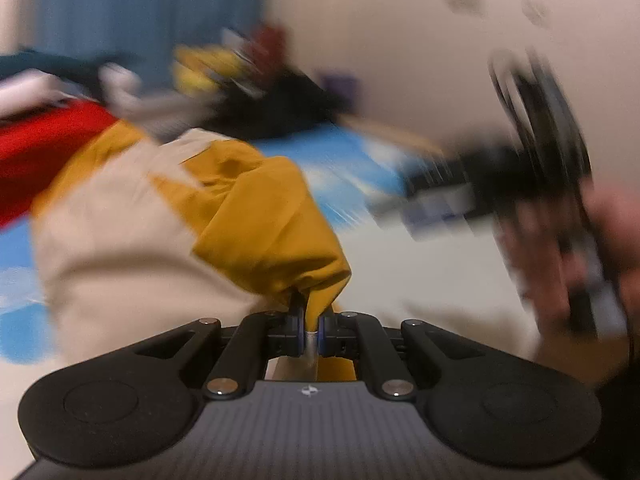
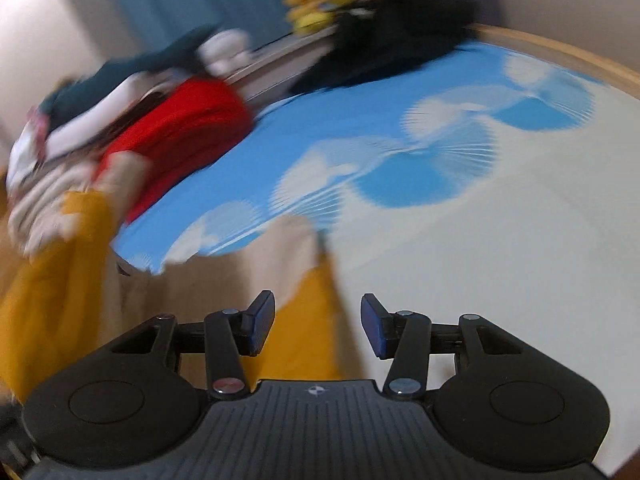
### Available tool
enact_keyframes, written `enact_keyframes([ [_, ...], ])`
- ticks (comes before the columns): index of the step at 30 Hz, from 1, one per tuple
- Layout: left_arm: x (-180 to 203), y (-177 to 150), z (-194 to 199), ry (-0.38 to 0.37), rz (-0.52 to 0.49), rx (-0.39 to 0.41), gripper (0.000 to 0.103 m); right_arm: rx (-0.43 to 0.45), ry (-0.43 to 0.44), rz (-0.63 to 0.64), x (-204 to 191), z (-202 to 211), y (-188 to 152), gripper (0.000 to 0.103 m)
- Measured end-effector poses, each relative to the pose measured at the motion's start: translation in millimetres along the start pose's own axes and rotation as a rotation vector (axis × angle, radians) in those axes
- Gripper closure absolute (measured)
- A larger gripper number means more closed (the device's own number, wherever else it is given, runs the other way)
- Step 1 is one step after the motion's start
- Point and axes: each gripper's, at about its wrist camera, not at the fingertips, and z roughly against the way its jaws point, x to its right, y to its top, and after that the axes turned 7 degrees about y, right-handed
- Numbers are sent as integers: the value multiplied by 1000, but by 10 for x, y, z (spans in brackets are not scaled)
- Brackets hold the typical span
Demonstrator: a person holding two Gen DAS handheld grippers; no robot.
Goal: Fold large clothes
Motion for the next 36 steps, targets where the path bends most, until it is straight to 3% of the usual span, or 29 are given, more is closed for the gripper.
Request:
enact_keyframes([
  [2, 226, -128, -396, -87, -3, -136, 92, 25, 8, -37, 185, 119, 30, 52],
  [3, 310, -205, -572, -120, 0, -204, 80, 27, 18, -55, 250, 142, 46, 52],
  [4, 382, -282, -736, -141, -4, -278, 62, 21, 30, -69, 244, 95, 30, 52],
  [5, 433, -333, -842, -140, -18, -329, 58, 5, 46, -82, 269, 56, 24, 50],
  [8, 349, -237, -756, -164, 7, -298, 52, -76, 75, -116, 313, -172, -51, 44],
  [10, 87, -128, -556, -206, 89, -235, 33, -133, 92, -123, 301, -429, -91, 44],
  [12, -280, -60, -336, -212, 196, -162, 25, -192, 105, -97, 232, -615, -172, 44],
  [14, -632, -61, -209, -181, 293, -128, 23, -240, 107, -49, 133, -783, -254, 43],
  [18, -1196, -100, -172, 30, 417, -146, 23, -387, 35, 61, -95, -1069, -466, 44],
  [19, -1310, -126, -193, 81, 449, -165, 22, -389, 39, 94, -149, -1079, -504, 55],
  [20, -1405, -119, -256, 122, 479, -189, 21, -382, 53, 117, -196, -1062, -514, 83],
  [22, -1568, -148, -333, 176, 523, -241, 20, -297, 89, 104, -224, -888, -423, 95],
  [25, -1595, -184, -491, 185, 521, -315, 17, -102, 253, -3, -103, -414, -165, 98],
  [26, -1559, -187, -573, 186, 497, -344, 17, -57, 261, -4, -53, -285, -113, 99],
  [28, -1471, -234, -771, 206, 426, -419, 14, -59, 134, 14, 86, -219, -104, 103],
  [31, -1353, -506, -928, 204, 362, -520, 7, -248, -190, -91, 550, -477, -281, 103],
  [32, -1310, -579, -1016, 186, 349, -554, 7, -301, -230, -128, 686, -564, -342, 103],
  [34, -1273, -662, -1036, 158, 342, -567, 7, -289, -209, -175, 784, -577, -331, 103],
  [36, -1332, -620, -1016, 147, 361, -535, 7, -184, -98, -161, 668, -450, -195, 102],
])
